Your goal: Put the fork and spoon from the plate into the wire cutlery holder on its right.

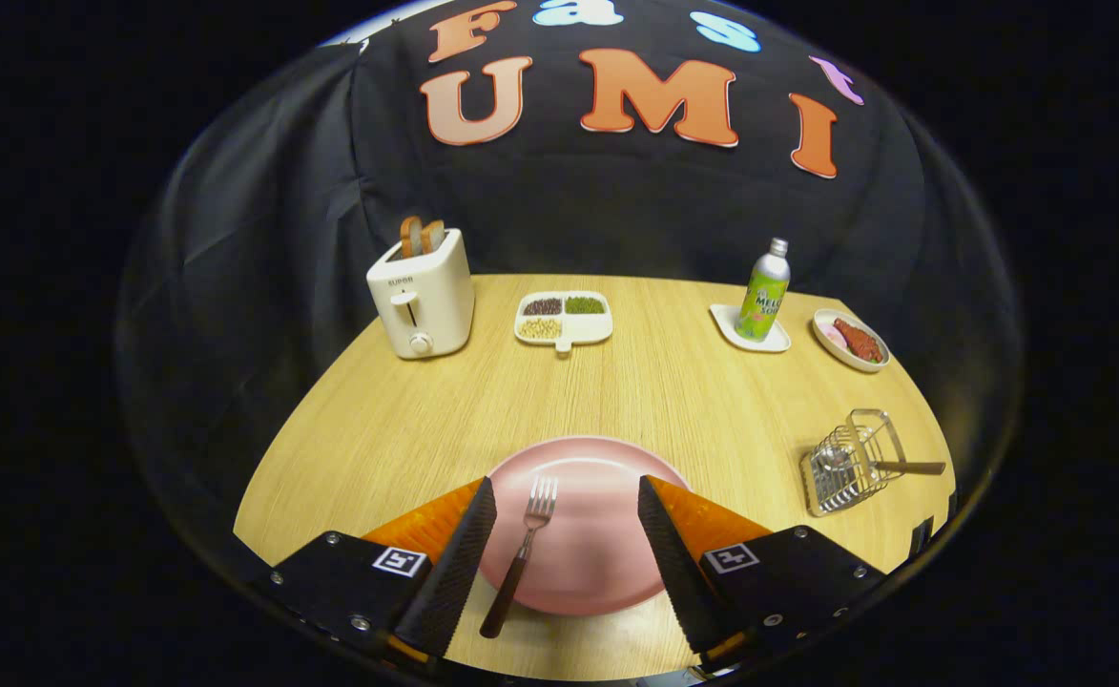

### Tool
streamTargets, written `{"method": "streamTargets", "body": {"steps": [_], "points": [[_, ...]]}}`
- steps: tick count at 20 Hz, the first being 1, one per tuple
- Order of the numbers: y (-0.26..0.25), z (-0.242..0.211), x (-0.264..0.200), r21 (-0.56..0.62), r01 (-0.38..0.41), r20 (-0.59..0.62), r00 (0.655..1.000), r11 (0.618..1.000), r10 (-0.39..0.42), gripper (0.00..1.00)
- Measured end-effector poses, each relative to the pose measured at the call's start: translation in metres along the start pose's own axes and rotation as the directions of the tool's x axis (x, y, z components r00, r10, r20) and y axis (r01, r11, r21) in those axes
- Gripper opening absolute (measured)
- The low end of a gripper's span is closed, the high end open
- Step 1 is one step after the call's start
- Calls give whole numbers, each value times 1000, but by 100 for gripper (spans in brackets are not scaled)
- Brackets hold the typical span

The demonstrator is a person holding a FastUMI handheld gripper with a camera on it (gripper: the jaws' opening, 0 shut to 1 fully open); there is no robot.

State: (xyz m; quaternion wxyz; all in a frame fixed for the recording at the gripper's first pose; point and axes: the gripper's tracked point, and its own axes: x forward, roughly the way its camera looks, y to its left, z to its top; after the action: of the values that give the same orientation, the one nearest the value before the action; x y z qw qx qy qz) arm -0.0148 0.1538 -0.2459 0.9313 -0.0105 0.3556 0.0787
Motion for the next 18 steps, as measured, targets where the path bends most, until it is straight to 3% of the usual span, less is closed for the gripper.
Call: {"method": "streamTargets", "body": {"steps": [4, 8, 11, 13, 15, 16, 18], "points": [[6, -41, 17, -3, -10, -154, 988, 1000, 9, 84], [15, -75, 29, 27, -40, -306, 951, 999, 46, 73], [18, -91, 37, -16, -52, -378, 925, 999, 42, 65], [18, -99, 39, -27, -46, -415, 909, 999, 31, 53], [11, -106, 42, -28, -10, -452, 892, 1000, -4, 36], [10, -104, 43, -11, 1, -452, 892, 1000, -6, 21], [12, -103, 44, 7, -6, -455, 891, 1000, 8, 11]]}}
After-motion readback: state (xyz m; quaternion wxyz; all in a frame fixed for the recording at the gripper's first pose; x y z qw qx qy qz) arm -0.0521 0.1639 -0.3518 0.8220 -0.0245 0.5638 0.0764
